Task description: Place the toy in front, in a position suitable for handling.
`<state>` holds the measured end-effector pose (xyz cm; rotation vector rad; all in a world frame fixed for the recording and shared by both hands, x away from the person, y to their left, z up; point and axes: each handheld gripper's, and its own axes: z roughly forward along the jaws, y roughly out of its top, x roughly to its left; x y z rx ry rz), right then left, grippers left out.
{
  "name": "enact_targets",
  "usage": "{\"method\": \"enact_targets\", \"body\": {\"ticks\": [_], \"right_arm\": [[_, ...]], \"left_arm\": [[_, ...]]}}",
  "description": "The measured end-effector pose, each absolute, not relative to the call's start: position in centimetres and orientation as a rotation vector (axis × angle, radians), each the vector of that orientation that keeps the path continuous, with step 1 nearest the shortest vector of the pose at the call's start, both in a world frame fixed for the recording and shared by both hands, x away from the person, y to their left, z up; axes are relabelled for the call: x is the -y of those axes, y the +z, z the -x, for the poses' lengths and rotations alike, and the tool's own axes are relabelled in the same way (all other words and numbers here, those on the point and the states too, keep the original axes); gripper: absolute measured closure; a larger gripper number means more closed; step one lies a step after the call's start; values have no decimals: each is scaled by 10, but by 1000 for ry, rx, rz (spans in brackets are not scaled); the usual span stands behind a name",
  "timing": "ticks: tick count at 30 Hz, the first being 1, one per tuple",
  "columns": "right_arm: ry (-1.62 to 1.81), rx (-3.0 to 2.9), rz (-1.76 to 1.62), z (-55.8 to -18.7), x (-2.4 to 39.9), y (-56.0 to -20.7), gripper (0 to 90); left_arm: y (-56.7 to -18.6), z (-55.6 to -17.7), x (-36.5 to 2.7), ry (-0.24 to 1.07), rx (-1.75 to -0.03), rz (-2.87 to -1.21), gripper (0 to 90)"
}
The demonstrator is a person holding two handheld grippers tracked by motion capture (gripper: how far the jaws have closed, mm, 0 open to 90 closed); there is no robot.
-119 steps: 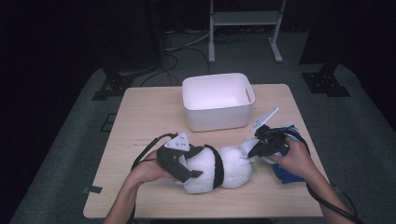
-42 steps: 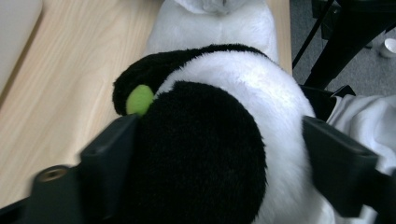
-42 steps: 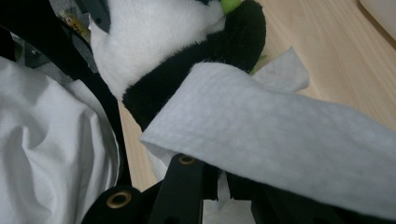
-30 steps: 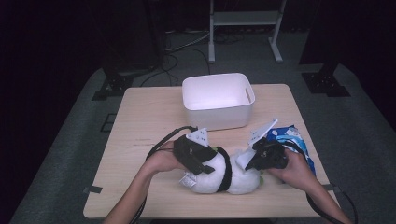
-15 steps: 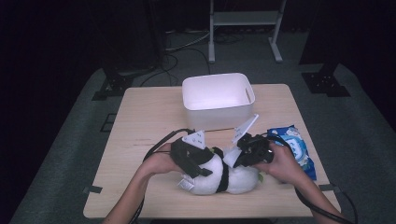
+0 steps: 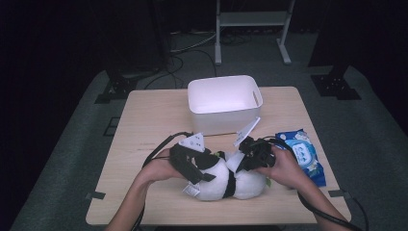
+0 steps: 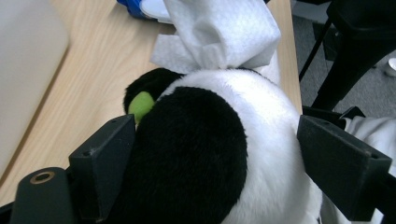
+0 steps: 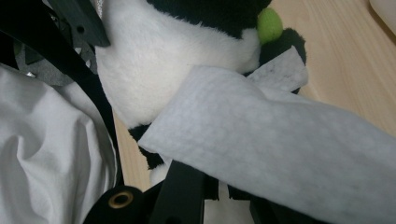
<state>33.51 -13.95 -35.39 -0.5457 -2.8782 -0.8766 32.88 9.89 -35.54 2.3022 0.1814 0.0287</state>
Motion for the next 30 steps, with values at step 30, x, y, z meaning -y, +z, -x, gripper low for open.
{"method": "enact_targets", "body": {"ticks": [30], "right_arm": [[-822, 2907, 509, -367, 103, -341, 841]], "left_arm": [[-372, -322, -122, 34, -238, -2288, 141]]}}
